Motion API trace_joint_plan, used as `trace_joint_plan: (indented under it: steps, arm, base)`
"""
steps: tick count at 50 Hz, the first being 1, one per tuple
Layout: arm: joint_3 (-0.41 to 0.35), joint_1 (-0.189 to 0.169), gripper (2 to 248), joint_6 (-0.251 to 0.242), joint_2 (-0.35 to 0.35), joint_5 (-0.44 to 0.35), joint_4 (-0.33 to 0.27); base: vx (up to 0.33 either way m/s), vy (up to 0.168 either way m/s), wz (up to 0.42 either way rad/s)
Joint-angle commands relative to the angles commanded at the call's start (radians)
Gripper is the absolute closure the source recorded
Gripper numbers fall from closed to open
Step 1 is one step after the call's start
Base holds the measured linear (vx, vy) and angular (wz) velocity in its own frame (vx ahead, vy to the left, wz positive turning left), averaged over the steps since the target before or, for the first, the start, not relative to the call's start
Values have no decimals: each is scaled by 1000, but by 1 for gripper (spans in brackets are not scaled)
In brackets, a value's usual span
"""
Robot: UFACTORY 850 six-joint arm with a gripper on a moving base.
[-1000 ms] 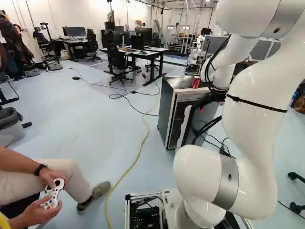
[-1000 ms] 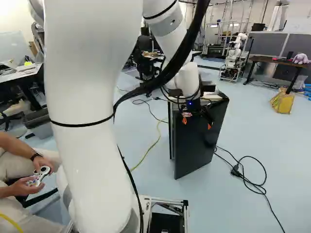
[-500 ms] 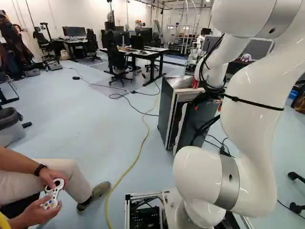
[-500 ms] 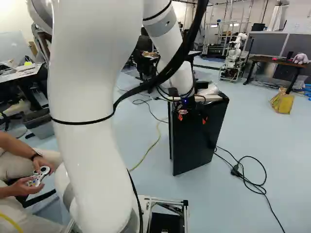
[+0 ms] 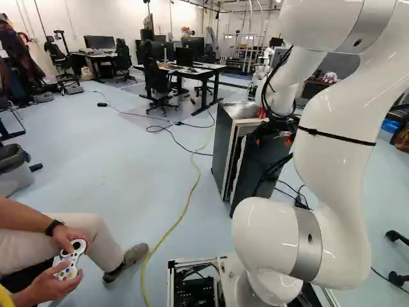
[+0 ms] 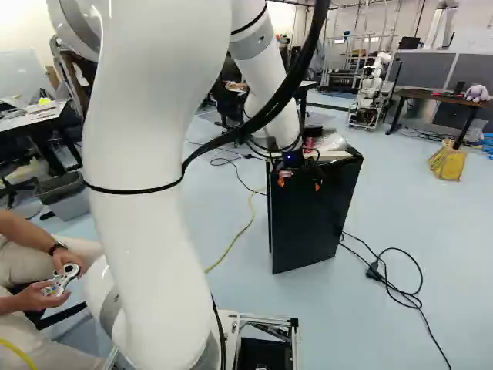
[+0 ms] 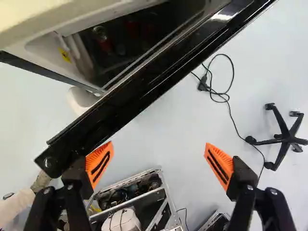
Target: Grab a drink from the fridge
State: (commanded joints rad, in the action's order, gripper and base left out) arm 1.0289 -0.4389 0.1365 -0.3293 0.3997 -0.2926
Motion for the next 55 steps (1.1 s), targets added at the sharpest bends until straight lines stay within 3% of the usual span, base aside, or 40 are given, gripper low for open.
trace_joint_plan:
  steps: [27,55]
  arm:
    - [51,17,3,0,-39,-8,0]
    - [107,11,3,0,-82,-8,0]
  base:
    - [0,0,0]
    - [0,0,0]
